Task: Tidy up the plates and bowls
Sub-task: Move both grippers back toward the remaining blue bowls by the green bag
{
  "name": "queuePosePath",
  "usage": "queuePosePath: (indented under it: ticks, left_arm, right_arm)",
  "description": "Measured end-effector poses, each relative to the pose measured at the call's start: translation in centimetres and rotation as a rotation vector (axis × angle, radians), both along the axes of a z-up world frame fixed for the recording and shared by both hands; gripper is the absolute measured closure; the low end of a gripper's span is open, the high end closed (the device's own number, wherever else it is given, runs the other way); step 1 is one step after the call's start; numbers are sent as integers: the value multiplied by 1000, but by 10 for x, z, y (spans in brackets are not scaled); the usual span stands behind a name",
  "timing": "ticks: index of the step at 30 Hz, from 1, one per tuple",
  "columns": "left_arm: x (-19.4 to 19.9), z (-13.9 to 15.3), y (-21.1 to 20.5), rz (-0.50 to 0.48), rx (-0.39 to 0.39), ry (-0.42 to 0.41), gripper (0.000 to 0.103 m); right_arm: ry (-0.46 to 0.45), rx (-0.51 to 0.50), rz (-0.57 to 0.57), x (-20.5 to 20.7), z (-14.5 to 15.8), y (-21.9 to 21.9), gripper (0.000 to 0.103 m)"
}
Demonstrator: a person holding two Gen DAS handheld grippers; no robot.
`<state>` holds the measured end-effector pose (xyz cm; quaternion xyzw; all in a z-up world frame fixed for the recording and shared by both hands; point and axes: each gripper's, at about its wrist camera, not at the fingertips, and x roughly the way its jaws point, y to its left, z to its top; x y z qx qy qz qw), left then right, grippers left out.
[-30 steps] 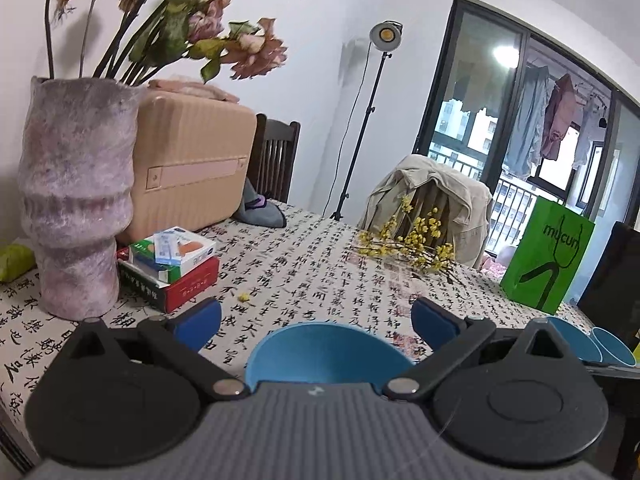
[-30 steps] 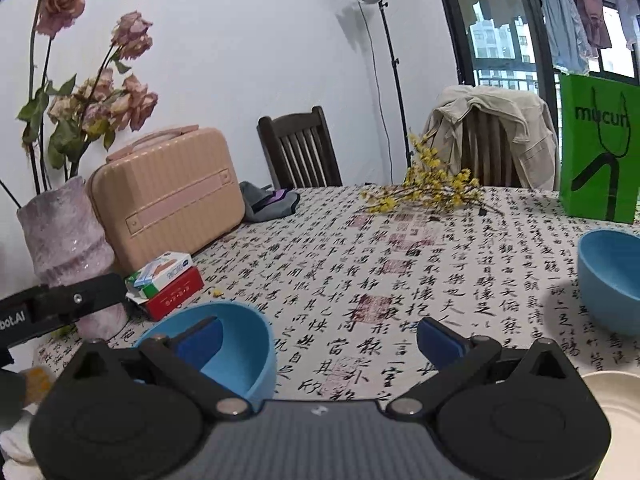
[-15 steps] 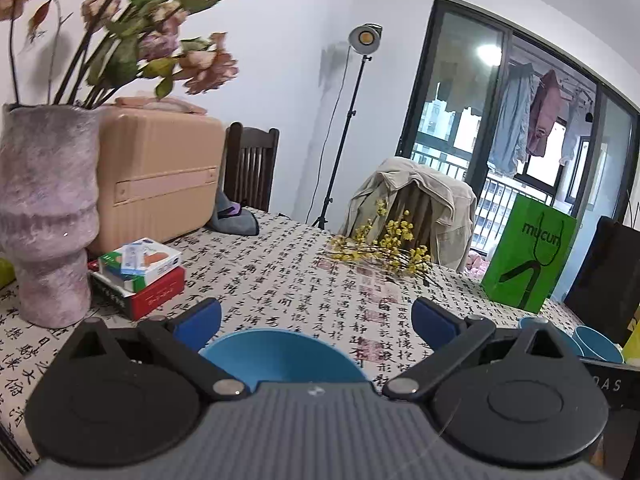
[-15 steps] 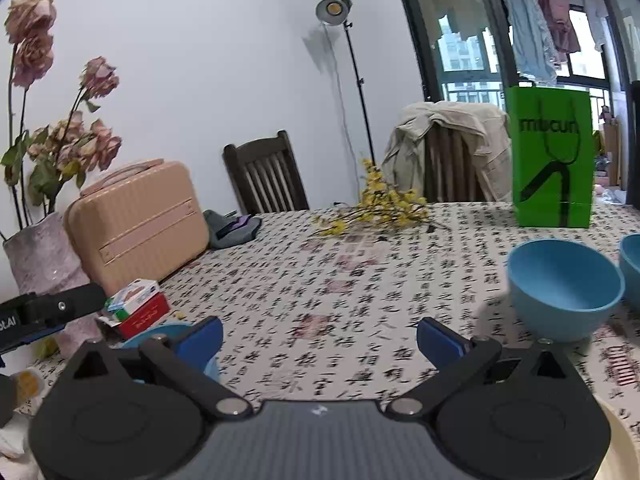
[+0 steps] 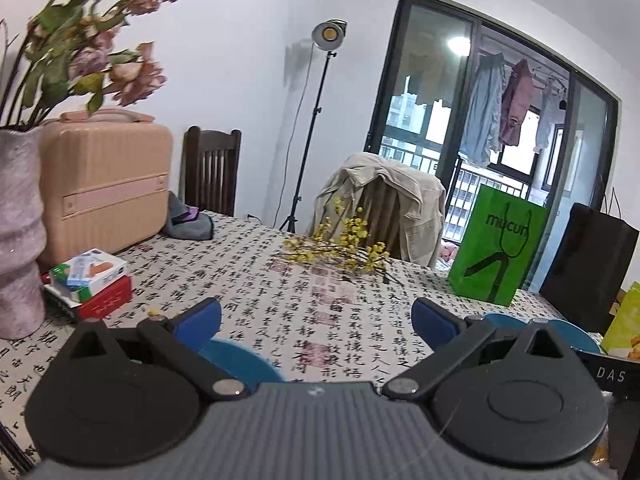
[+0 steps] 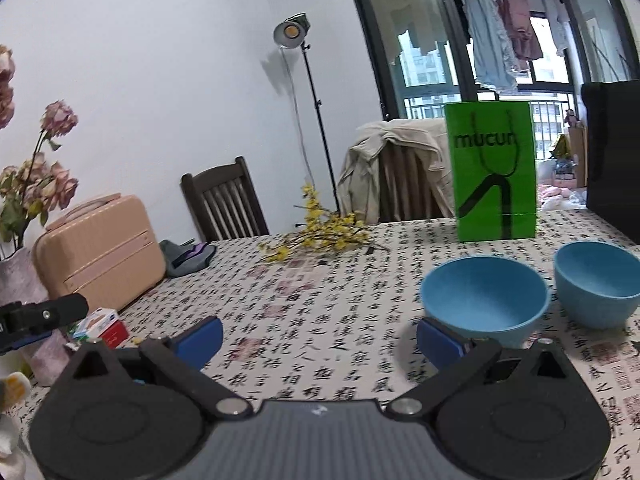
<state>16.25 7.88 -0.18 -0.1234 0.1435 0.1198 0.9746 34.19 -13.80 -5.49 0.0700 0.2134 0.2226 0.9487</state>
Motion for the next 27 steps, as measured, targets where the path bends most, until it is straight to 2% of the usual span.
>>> queuePosePath:
  ticks: [16,22,27]
  left_arm:
    - [37,4,-45,-78,36,9,0]
    - [57,0,-63,-138,20,6,0]
    - [81,-7,-84,-194,36,50,0]
  right_arm:
    - [-24,-6,-78,18,-1,-49,0]
    - [-34,12,-120,23,-8,-74,0]
    - [-28,33,-142,29,-18,-99,0]
